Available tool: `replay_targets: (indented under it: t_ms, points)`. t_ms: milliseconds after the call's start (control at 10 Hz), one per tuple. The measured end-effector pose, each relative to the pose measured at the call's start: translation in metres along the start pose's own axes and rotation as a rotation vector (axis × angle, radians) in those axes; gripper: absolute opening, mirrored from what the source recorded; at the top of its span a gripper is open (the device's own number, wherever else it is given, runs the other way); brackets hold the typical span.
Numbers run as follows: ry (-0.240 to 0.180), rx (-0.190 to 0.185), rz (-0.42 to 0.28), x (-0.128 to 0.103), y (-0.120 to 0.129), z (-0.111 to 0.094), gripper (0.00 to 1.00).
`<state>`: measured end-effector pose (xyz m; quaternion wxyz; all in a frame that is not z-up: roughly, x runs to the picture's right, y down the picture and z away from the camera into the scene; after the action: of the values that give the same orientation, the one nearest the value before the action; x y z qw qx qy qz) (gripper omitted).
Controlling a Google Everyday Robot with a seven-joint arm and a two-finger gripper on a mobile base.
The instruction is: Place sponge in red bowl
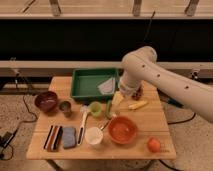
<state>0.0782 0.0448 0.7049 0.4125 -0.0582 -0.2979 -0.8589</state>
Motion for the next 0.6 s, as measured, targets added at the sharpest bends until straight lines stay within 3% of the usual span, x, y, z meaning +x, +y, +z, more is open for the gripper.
replay_targets:
  t_ms: [200,600]
  points:
    - [0.013,0.008,-0.025,0.038,-0.018,-0.006,0.68]
    - [0.01,0.038,-0.085,0.094,-0.062,0.021,0.68]
